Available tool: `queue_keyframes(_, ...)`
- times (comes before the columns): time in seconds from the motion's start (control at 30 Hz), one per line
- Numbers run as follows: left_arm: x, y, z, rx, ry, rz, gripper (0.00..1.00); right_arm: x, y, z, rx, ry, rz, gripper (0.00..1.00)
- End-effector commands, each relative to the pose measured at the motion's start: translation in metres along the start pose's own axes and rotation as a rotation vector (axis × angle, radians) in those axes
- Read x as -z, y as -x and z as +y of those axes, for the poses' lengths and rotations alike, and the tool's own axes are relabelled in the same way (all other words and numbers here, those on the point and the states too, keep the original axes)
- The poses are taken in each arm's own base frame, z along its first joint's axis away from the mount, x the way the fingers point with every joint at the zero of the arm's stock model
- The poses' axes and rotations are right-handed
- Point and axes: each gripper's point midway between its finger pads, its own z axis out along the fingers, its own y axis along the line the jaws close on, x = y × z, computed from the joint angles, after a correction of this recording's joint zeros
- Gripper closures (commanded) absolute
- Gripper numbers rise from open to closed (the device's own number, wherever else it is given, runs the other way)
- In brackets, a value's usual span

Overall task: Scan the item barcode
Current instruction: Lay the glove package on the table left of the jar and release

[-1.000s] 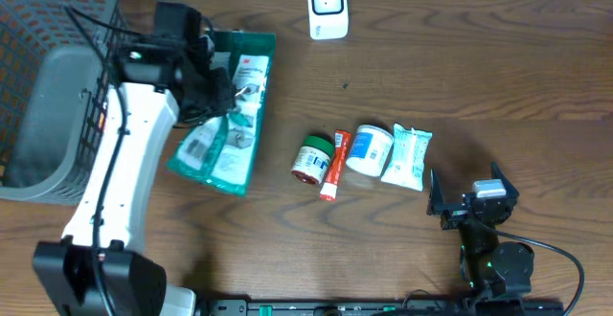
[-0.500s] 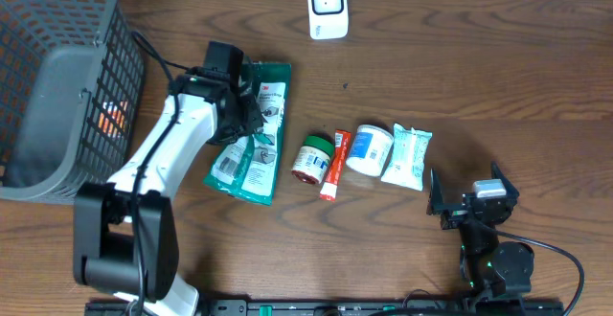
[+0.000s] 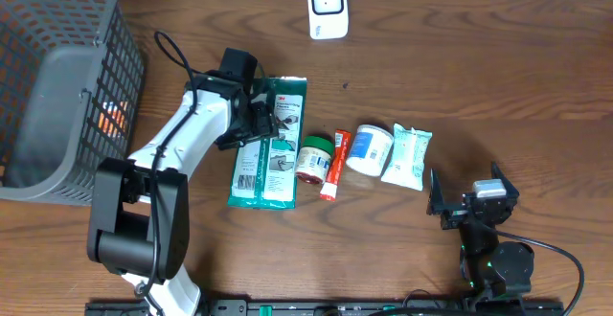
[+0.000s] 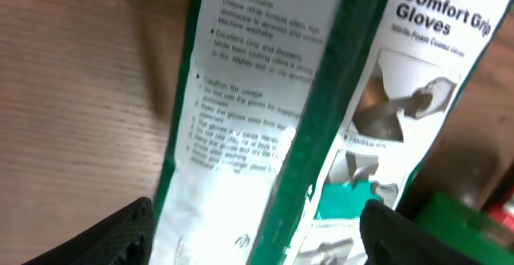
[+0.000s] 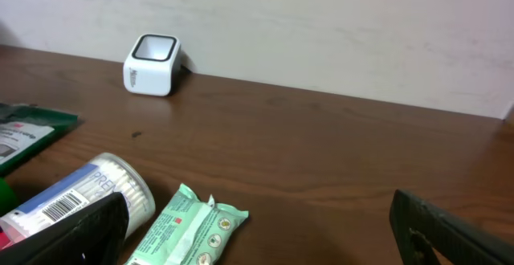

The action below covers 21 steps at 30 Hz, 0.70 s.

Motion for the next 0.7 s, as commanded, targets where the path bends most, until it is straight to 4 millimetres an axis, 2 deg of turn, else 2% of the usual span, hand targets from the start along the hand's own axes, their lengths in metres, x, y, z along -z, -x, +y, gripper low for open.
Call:
queue_keyframes(0.0,0.042,0.024,-0.012,-0.087,-0.039,-0.115,0.20,0.000,0.000,0.001,0.006,0.003,0.000,0.01)
queue_keyframes(0.07,0.054,0.024,-0.014,-0.090,-0.049,-0.138,0.21,0.000,0.000,0.001,0.006,0.003,0.000,0.01)
queue_keyframes(0.1,0.057,0.021,-0.013,-0.093,-0.046,-0.133,0.25,0.000,0.000,0.001,0.006,0.003,0.000,0.01)
queue_keyframes(0.27,0.056,0.006,-0.006,-0.158,-0.017,-0.073,0.26,0.000,0.000,0.001,0.006,0.003,0.000,0.01)
queue_keyframes(0.4,0.072,0.010,-0.001,-0.159,-0.016,-0.086,0.26,0.000,0.000,0.001,0.006,0.003,0.000,0.01)
queue_keyframes(0.5,0.109,0.028,0.004,-0.124,-0.027,-0.151,0.26,0.000,0.000,0.001,0.006,0.003,0.000,0.01)
queue_keyframes(0.67,0.207,0.078,0.021,-0.043,-0.063,-0.386,0.26,0.000,0.000,0.001,0.006,0.003,0.000,0.01)
